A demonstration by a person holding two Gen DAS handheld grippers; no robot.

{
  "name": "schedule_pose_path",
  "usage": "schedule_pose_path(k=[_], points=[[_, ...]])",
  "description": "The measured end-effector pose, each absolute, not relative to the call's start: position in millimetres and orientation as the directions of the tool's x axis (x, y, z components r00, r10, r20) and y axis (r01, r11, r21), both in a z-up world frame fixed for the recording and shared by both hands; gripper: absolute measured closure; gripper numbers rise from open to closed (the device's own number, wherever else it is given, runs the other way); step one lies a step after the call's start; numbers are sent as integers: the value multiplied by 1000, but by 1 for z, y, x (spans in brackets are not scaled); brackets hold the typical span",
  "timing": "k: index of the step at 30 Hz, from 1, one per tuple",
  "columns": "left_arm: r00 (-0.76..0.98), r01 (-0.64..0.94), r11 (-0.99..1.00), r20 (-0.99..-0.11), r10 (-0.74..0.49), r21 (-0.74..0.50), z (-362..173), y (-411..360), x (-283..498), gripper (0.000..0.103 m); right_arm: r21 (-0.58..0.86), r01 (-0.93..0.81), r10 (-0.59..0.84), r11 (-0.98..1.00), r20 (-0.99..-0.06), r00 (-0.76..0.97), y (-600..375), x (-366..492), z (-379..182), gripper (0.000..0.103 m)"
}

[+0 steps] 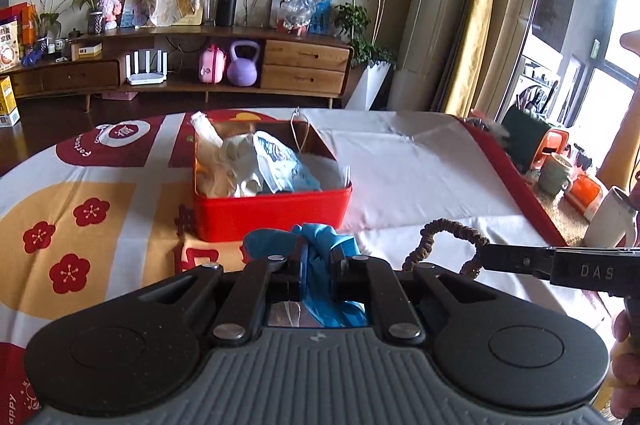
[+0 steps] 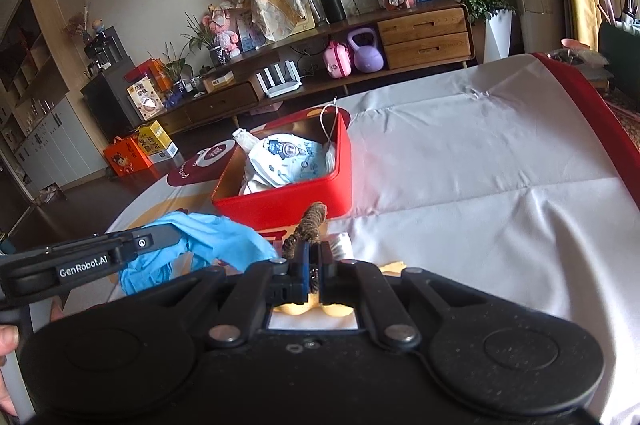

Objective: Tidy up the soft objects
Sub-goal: 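Lower the glove and bracelet with both grippers into the red box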

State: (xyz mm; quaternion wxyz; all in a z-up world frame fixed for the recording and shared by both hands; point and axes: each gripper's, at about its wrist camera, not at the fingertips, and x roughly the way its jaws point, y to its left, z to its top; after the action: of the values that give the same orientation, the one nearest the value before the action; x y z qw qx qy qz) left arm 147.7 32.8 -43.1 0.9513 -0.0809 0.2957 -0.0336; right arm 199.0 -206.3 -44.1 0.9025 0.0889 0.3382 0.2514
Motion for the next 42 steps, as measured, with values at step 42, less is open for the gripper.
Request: schedule_pose_path(k=[42], points=[[868,-38,998,-495,14,-39,16,86,289,93,189,-474,492,860,-553,673,-124,326,-1,99]])
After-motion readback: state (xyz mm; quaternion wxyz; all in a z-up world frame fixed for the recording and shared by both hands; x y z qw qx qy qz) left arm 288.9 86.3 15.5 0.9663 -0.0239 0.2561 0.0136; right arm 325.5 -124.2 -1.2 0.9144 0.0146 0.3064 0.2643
